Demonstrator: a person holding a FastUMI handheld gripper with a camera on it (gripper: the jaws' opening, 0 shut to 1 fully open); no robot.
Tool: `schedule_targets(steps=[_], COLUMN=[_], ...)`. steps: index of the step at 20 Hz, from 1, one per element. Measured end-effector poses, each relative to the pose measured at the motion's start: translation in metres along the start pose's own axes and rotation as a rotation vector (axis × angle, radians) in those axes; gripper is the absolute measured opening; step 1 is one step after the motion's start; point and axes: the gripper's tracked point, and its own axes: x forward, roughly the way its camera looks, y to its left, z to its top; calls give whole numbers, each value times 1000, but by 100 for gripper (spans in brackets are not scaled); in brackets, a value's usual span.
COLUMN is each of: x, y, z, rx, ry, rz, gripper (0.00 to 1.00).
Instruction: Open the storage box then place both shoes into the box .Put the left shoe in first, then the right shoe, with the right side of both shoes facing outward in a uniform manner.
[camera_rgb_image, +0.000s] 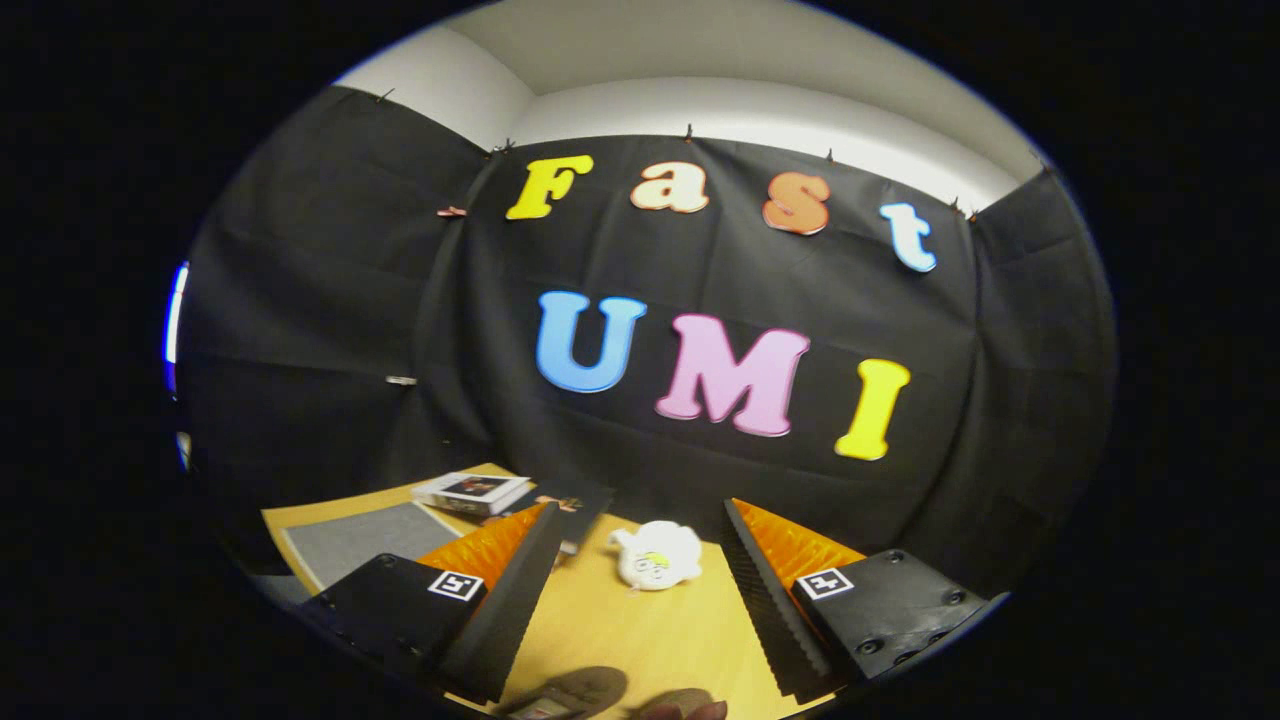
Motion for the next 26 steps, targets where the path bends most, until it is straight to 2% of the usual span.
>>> schedule_targets(steps=[4, 6, 9, 11, 17, 23, 26], x=[7, 7, 8, 14, 31, 46, 52], y=[49, 78, 109, 125, 146, 172, 182], z=[-45, -70, -101, -123, -196, -223, -227], rx=[227, 387, 651, 799, 1087, 1254, 1284], ry=[132, 213, 338, 408, 593, 686, 690], rz=[258, 387, 520, 580, 598, 647, 663], gripper=[98, 99, 98, 98, 97, 97, 96])
